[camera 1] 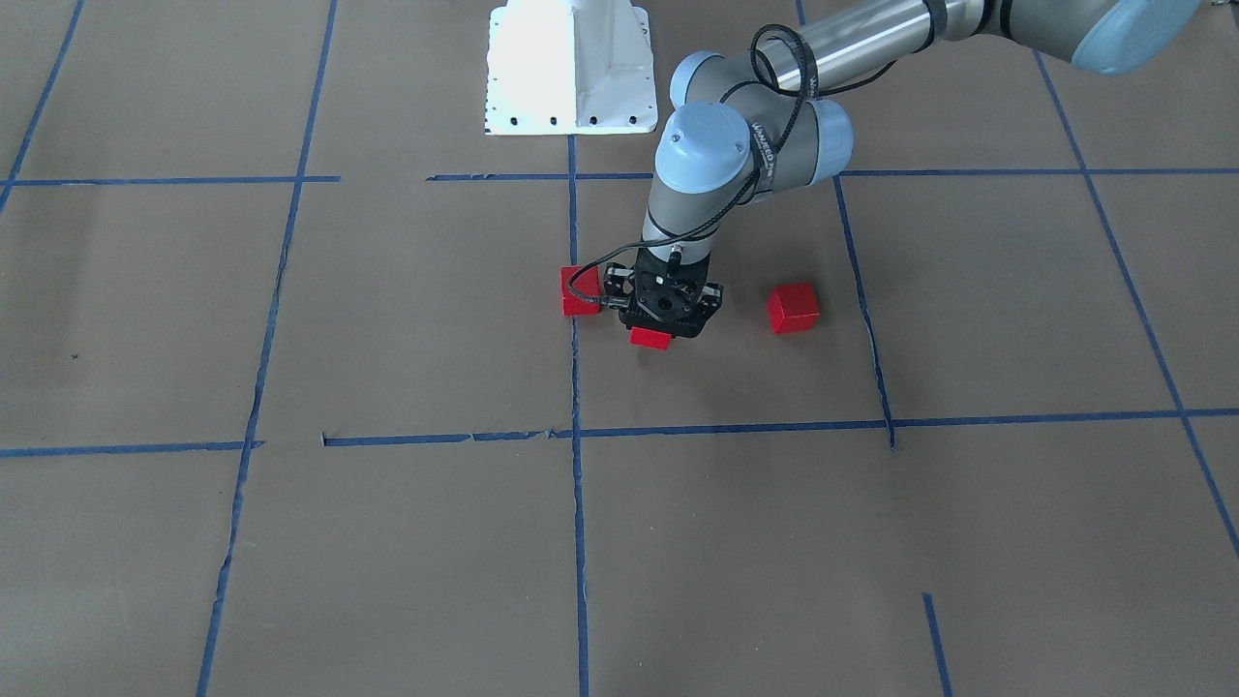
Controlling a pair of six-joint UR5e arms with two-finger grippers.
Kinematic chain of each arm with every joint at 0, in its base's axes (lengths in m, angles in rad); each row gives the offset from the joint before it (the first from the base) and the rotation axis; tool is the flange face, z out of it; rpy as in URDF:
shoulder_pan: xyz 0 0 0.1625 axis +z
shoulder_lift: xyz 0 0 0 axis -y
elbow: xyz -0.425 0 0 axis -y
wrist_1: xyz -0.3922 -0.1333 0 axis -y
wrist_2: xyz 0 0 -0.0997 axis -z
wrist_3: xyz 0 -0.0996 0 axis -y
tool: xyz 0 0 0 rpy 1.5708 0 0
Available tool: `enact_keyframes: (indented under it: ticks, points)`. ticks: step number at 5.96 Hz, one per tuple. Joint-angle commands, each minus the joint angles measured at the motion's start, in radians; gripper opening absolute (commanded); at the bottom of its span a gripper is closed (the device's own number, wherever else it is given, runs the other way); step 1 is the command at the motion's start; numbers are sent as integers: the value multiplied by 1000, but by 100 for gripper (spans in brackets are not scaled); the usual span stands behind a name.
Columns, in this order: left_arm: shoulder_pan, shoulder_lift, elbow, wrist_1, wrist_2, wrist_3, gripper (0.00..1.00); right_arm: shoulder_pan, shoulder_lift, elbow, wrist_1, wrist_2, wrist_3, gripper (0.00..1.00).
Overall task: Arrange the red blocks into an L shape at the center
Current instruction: 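Carry the cube with the left gripper beside the center cube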
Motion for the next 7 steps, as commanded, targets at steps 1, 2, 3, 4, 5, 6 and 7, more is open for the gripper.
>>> enact_keyframes:
  ticks: [1,2,3,4,5,6,7]
  points:
    - [7,-151,181,5,0,-156,17,0,0,0,0,-1,-2,100]
    - [29,-155,183,8,0,-202,17,0,0,-1,0,-3,-2,100]
    - [41,-155,183,25,-1,-205,17,0,-1,-3,0,-3,-2,100]
    - [43,-170,182,78,-3,-204,17,0,0,-4,0,-3,-2,100]
    - [43,-170,180,82,-6,-205,17,0,0,-3,0,-3,-2,100]
    - [43,-170,177,82,-6,-206,17,0,0,-4,0,-4,-2,100]
    - [43,-170,177,82,-6,-206,17,0,-1,-4,0,-4,-2,100]
